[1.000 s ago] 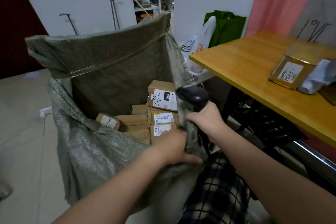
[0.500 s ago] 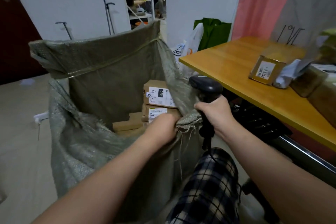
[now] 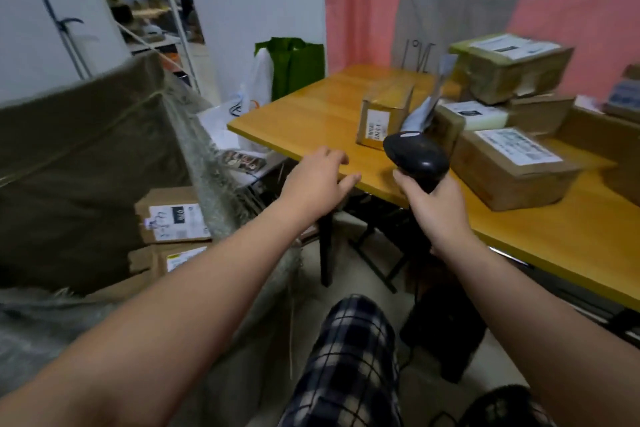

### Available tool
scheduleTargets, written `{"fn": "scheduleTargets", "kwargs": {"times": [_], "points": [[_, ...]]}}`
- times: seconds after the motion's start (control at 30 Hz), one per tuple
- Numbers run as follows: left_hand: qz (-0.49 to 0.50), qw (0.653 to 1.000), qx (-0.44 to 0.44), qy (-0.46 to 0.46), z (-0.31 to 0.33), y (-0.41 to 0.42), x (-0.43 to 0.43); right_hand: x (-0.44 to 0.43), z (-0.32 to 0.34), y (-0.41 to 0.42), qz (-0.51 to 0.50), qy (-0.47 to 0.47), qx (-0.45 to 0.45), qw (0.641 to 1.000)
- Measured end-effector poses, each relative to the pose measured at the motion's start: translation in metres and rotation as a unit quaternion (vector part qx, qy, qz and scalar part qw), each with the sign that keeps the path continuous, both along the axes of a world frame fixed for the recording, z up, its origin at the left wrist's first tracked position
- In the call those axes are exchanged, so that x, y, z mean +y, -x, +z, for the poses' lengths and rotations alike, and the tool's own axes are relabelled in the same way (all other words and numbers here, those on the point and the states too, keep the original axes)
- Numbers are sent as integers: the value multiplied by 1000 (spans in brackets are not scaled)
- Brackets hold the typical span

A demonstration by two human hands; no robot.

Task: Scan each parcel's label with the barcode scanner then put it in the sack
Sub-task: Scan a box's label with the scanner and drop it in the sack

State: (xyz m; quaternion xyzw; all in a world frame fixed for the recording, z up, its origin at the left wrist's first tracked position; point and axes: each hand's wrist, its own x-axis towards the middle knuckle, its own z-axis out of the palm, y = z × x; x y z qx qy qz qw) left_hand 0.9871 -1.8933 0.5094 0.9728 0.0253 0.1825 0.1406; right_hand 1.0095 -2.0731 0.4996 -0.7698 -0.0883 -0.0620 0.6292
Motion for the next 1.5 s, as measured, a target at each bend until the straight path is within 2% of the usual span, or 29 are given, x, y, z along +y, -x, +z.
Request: {"fn": "scheduleTargets", "kwargs": {"times": [0.13, 0.27, 0.37, 0.6, 0.63, 0.67, 0.73, 0.8, 0.83, 0.87, 0.93, 1.03, 1.1, 1.17, 1.2, 1.3, 1.37, 1.43, 1.5], "points": [[7, 999, -36, -19, 16, -76, -24, -18, 5, -19, -34, -45, 2, 998], [46, 998, 43, -25, 26, -136, -34, -25, 7, -33, -28, -47, 29, 998], [75, 994, 62, 51, 27, -160, -30, -28, 4, -36, -11, -50, 36, 998], [74, 966, -27, 248, 29, -134, -2, -30, -1, -30, 23, -50, 51, 997], [73, 967, -52, 239, 27, -122, 4, -30, 0, -28, 29, -55, 47, 997], [64, 977, -76, 188, 24, -107, 11, -30, 0, -26, 34, -60, 45, 997], [9, 995, -100, 8, 17, -74, 19, -30, 1, -23, 41, -66, 46, 996], [-74, 979, -98, -161, 4, -53, 26, -27, 3, -20, 43, -63, 50, 996], [-109, 969, -95, -198, -2, -46, 27, -25, 3, -19, 41, -65, 54, 996], [-128, 968, -91, -193, -4, -43, 28, -23, 3, -19, 39, -69, 57, 995], [-103, 988, -88, -69, 4, -41, 22, -18, 3, -18, 37, -77, 64, 994], [73, 983, -88, 143, 20, -54, 21, -14, 4, -17, 30, -54, 66, 996], [154, 937, 6, 314, 25, -63, 30, -14, 5, -19, 20, -47, 78, 996], [141, 864, 93, 474, 25, -65, 36, -15, 6, -20, 11, -66, 106, 992], [125, 850, 113, 499, 25, -62, 36, -15, 7, -21, 12, -78, 119, 990], [78, 854, 124, 499, 25, -48, 25, -12, 6, -16, 42, -97, 127, 986], [58, 842, 137, 519, 21, -37, 15, -6, 4, -8, 69, -110, 123, 984], [39, 822, 148, 548, 13, -23, 2, 0, -1, -2, 86, -154, 130, 976], [20, 785, 129, 606, 6, -13, -7, 4, -4, 1, 92, -204, 145, 964]]}}
